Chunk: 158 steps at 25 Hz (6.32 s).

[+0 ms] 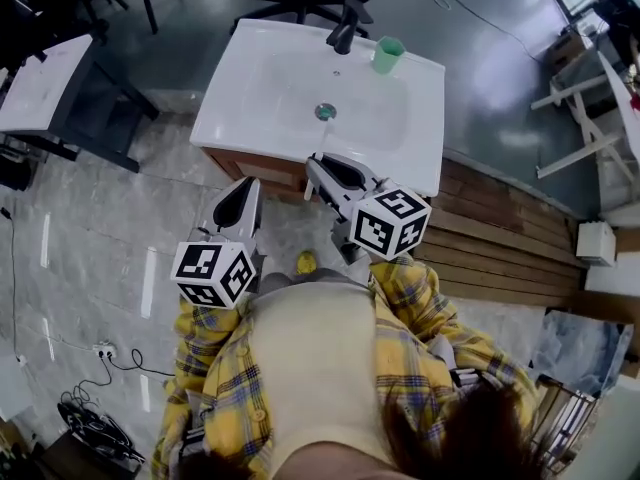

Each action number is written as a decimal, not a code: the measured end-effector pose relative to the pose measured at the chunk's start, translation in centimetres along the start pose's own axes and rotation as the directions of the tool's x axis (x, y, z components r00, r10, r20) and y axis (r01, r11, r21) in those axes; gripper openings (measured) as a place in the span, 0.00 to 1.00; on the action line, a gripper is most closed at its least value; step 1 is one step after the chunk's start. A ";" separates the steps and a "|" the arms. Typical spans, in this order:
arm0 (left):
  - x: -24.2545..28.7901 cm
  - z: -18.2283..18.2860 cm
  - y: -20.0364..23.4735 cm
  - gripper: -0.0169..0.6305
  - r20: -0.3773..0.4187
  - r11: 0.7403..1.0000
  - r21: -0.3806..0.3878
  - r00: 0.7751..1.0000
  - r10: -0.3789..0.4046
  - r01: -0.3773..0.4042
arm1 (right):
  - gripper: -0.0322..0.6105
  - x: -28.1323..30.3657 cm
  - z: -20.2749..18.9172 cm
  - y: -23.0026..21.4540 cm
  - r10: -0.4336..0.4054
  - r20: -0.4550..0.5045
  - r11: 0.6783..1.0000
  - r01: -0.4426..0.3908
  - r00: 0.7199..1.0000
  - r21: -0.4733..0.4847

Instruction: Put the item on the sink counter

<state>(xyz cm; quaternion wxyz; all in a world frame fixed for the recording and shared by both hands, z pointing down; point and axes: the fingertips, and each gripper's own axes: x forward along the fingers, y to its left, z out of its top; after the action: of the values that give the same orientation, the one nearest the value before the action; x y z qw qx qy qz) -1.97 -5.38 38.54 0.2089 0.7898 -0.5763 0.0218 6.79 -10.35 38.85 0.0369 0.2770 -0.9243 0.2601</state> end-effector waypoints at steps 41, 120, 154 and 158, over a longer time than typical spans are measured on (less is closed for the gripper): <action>10.6 7.6 17.8 0.05 -0.031 0.997 -0.025 0.997 -0.068 0.068 | 0.12 23.0 1.7 -3.8 -0.032 -0.169 0.978 0.066 0.985 0.196; 16.3 6.2 21.4 0.05 -0.121 0.980 -0.046 0.972 -0.200 0.195 | 0.12 28.9 -3.0 -9.4 -0.288 -0.336 0.831 0.408 0.897 0.377; 14.1 5.0 13.6 0.05 -0.127 0.988 -0.045 0.980 -0.155 0.150 | 0.08 17.3 -0.4 -9.9 -0.343 -0.198 0.883 0.388 0.918 0.266; 13.9 4.9 13.1 0.05 -0.129 0.987 -0.038 0.979 -0.157 0.153 | 0.07 16.3 -0.3 -9.8 -0.359 -0.188 0.889 0.396 0.914 0.228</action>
<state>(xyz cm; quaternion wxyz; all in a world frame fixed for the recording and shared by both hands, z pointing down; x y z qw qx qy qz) -10.37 -22.87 41.87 0.2584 0.8262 -0.4982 0.0495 -1.83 -25.19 47.12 0.1153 0.4351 -0.8051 0.3863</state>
